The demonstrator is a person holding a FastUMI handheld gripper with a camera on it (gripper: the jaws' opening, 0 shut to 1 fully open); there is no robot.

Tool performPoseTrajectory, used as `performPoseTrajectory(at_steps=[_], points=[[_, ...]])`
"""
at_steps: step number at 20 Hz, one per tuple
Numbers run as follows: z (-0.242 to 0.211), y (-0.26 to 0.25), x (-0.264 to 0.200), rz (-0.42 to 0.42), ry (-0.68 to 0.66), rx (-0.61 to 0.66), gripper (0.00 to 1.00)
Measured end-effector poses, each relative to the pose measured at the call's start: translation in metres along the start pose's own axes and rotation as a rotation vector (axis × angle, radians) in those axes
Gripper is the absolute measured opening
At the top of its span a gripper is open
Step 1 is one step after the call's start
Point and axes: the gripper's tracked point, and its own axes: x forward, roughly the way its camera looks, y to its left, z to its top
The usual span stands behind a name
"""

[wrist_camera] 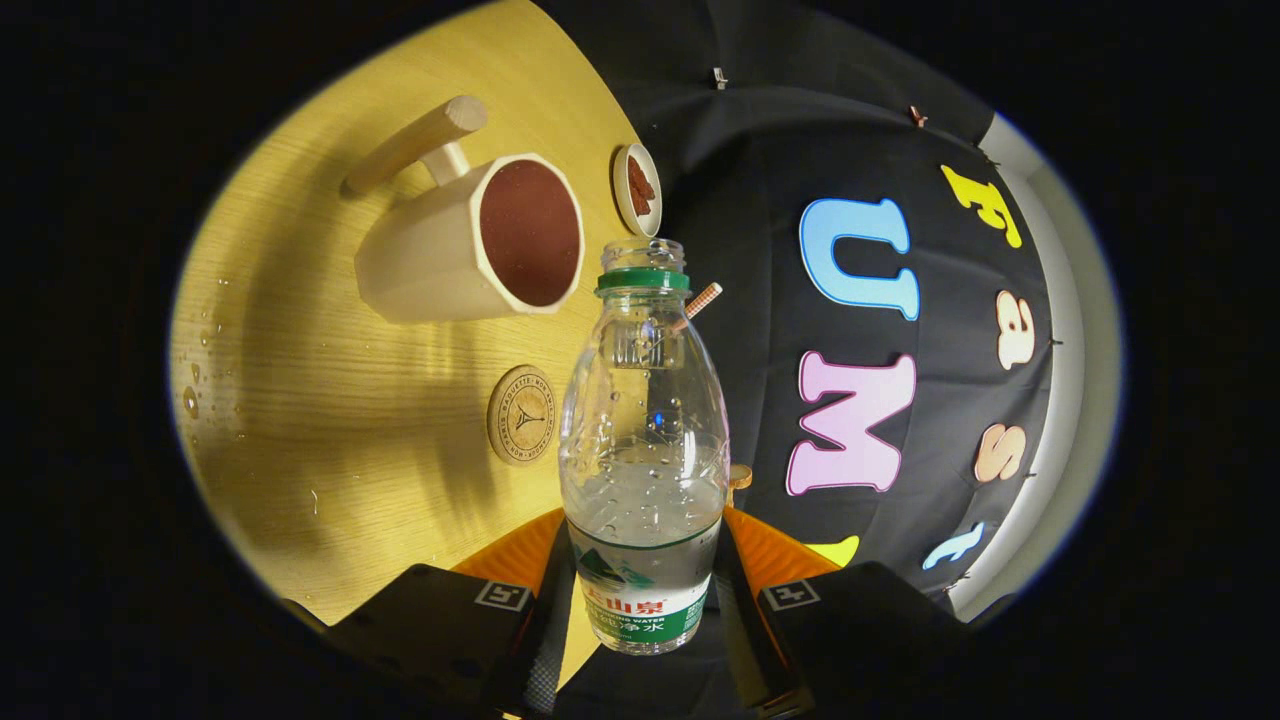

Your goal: Take the bottle from table, then pour the juice into the cup, finally place the bottle on the coaster

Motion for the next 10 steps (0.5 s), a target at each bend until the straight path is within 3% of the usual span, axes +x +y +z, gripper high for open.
performPoseTrajectory(at_steps=[10], points=[[0.0039, -0.0065, 0.0066, -0.012, -0.006, -0.112, 0.68]])
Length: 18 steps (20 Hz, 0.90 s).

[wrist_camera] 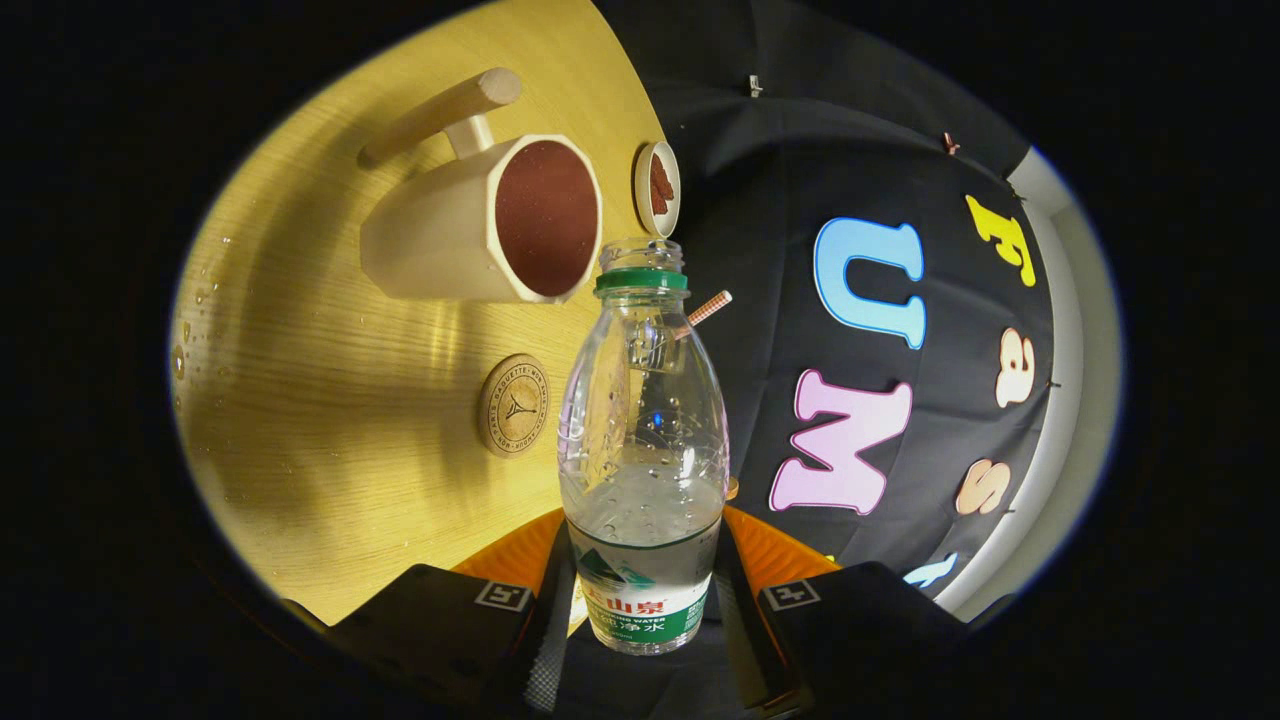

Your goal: Take the bottle from table, then pour the juice into the cup, finally place the bottle on the coaster

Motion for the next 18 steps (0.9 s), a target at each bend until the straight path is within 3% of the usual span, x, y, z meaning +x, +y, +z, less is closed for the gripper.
performPoseTrajectory(at_steps=[18], points=[[0.0006, -0.0016, 0.0012, -0.014, -0.020, -0.095, 0.68]])
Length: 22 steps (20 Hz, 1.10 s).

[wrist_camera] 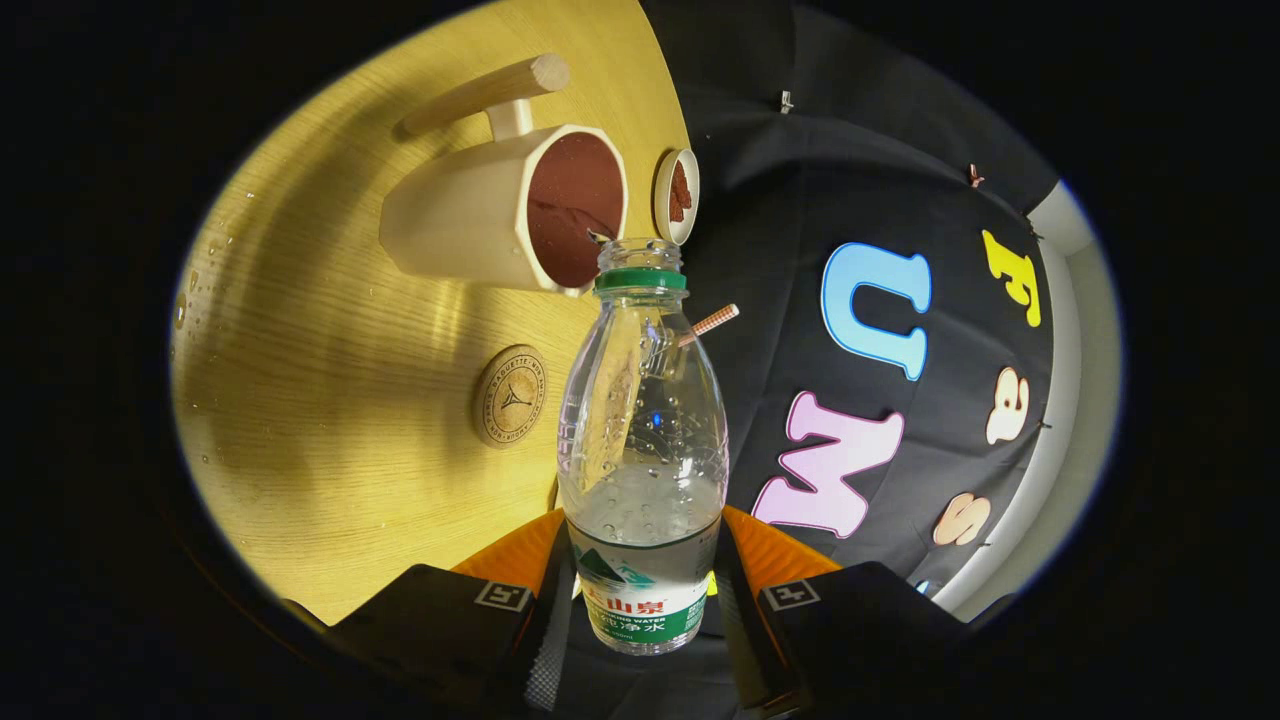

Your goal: Take the bottle from table, then pour the juice into the cup, finally place the bottle on the coaster

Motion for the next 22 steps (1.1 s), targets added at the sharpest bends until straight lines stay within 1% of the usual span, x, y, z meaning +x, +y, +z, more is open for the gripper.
performPoseTrajectory(at_steps=[22], points=[[-0.001, -0.017, 0.003, -0.022, -0.007, -0.074, 0.68]])
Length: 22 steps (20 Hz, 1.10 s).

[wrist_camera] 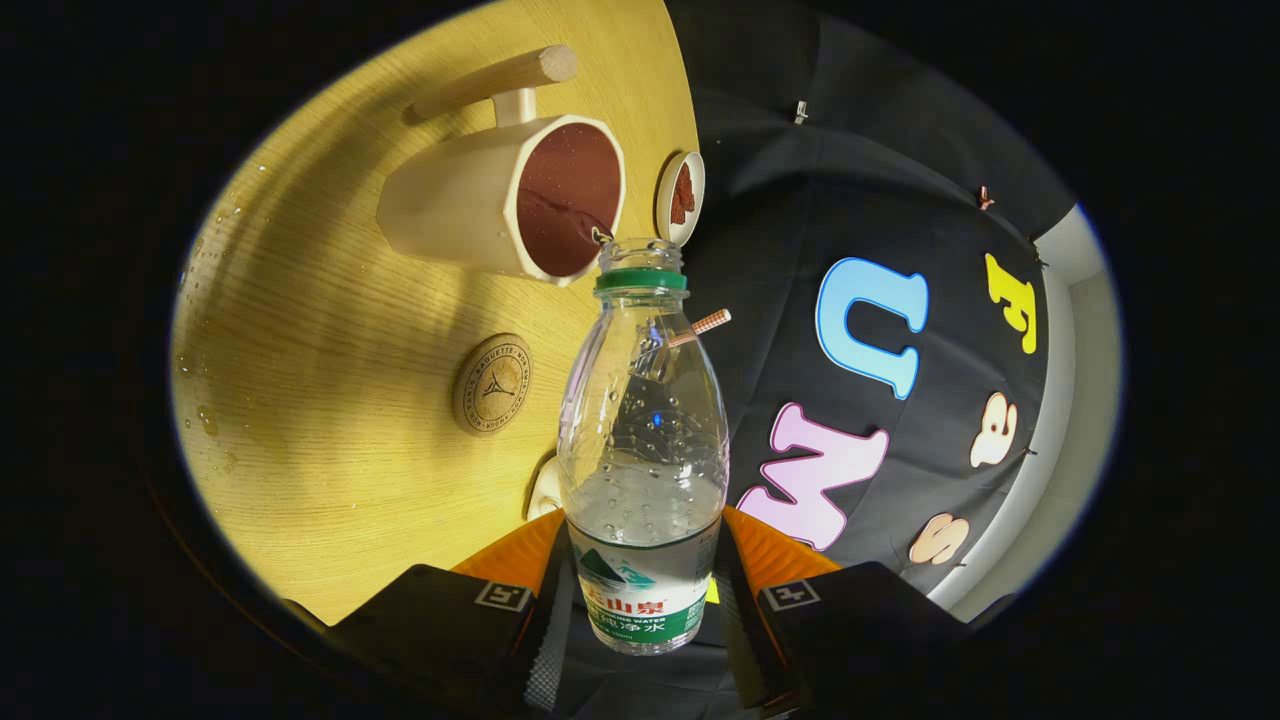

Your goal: Take the bottle from table, then pour the juice into the cup, finally place the bottle on the coaster

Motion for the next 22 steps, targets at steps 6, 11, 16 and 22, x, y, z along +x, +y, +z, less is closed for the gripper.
performPoseTrajectory(at_steps=[6, 11, 16, 22], points=[[-0.001, -0.002, 0.001, -0.008, -0.001, -0.024, 0.68], [0.001, -0.006, 0.000, -0.017, -0.007, -0.048, 0.68], [0.001, -0.011, 0.002, -0.027, -0.019, -0.077, 0.68], [0.002, -0.018, 0.000, -0.052, -0.028, -0.129, 0.68]])
